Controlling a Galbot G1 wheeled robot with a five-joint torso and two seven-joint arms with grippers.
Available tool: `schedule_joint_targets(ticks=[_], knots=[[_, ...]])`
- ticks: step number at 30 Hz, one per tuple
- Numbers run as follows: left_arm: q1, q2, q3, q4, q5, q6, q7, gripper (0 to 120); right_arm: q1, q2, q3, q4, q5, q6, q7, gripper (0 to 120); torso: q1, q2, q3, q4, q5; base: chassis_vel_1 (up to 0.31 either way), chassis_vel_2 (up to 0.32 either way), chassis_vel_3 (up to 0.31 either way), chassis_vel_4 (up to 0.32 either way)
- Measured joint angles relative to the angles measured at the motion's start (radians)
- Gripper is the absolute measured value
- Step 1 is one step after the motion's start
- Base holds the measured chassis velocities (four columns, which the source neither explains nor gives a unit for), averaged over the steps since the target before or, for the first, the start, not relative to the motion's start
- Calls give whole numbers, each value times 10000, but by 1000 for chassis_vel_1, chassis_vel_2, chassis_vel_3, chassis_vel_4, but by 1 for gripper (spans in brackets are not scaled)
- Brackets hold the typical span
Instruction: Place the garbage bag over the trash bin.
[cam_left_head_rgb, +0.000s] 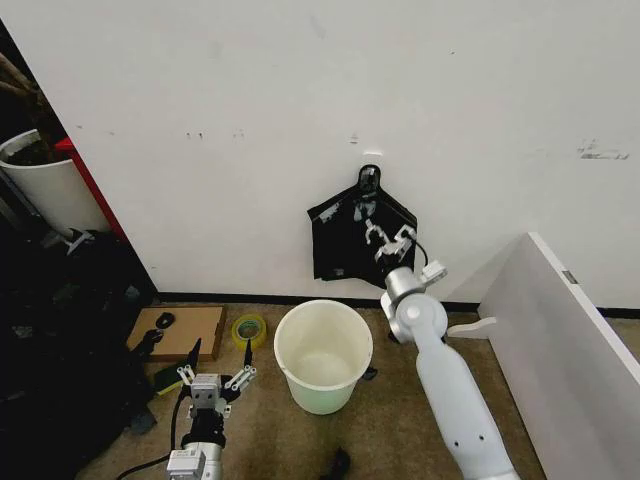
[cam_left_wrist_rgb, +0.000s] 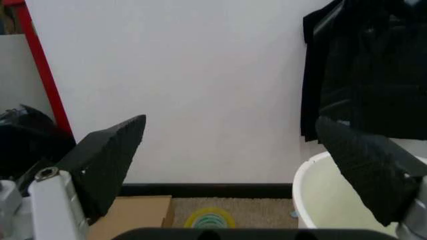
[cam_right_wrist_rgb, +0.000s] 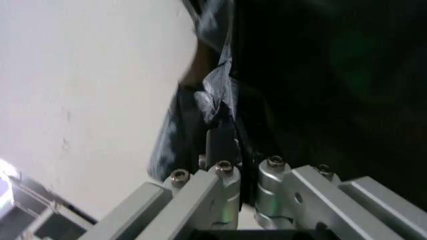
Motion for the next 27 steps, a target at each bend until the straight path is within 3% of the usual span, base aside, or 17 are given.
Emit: schedule_joint_targets(ticks=[27], knots=[[-131,63,49,54,-60,-95,-3,100,-3569,-1432,-782,2713,-4299,1425,-167,0,0,0,-1,2,-1,0,0,0,0]])
